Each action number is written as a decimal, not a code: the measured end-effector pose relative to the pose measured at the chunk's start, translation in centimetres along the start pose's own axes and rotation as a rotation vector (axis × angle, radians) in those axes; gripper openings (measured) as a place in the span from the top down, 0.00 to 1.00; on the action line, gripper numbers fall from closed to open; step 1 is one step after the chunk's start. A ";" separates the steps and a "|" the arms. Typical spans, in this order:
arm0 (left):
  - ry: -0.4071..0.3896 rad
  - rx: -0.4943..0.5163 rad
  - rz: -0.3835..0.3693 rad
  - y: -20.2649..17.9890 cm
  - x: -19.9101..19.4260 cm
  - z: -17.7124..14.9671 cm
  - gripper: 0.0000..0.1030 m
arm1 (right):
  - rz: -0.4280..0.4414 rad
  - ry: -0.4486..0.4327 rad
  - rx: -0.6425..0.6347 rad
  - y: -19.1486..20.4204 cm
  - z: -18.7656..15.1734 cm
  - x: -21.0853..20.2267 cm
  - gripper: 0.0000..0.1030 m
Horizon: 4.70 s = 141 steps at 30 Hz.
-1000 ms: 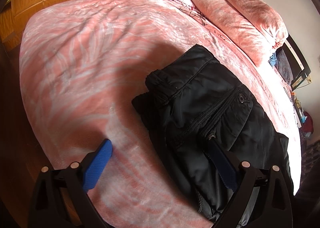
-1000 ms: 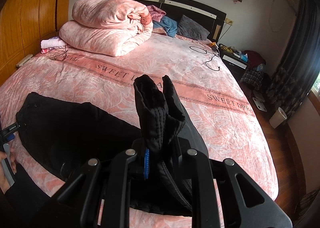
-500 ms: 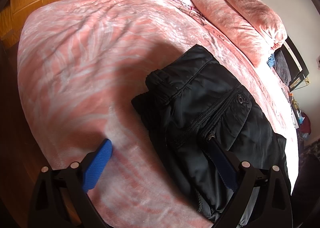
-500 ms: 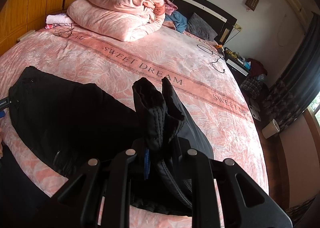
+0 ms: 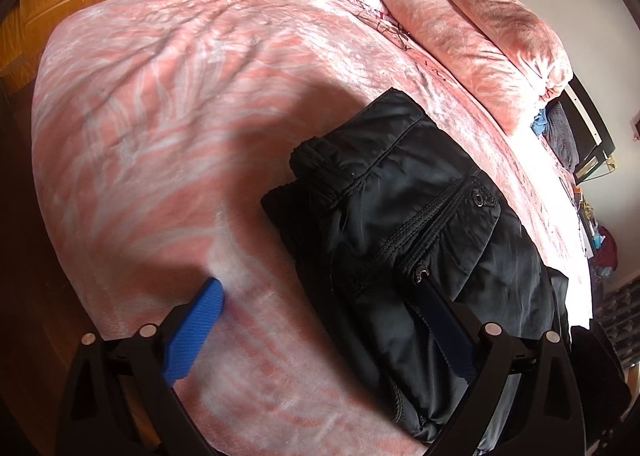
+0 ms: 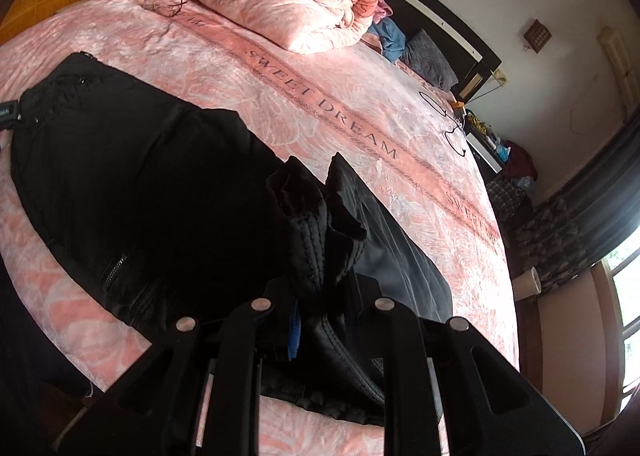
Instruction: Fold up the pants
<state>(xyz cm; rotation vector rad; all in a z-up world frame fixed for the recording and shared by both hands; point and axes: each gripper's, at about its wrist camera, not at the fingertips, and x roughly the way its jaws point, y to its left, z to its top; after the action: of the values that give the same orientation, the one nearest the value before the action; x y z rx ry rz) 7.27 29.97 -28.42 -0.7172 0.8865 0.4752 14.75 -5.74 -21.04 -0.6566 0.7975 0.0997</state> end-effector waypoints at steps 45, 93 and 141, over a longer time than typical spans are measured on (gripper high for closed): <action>0.003 -0.039 -0.100 1.1 -0.1 0.4 0.05 | 0.473 0.358 0.498 -3.4 2.7 7.5 0.94; 0.174 -0.162 -0.185 2.3 0.4 3.5 0.04 | 0.632 0.199 -0.117 0.9 11.5 5.8 0.32; 0.365 -0.594 -0.432 6.8 5.3 5.0 0.52 | 1.348 0.666 -0.818 33.1 34.9 16.4 0.45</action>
<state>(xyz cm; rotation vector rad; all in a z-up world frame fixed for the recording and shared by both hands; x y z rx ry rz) 8.48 38.64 -33.09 -1.5397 0.8975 0.2152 37.70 38.39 -31.36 -0.8070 1.7762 1.5624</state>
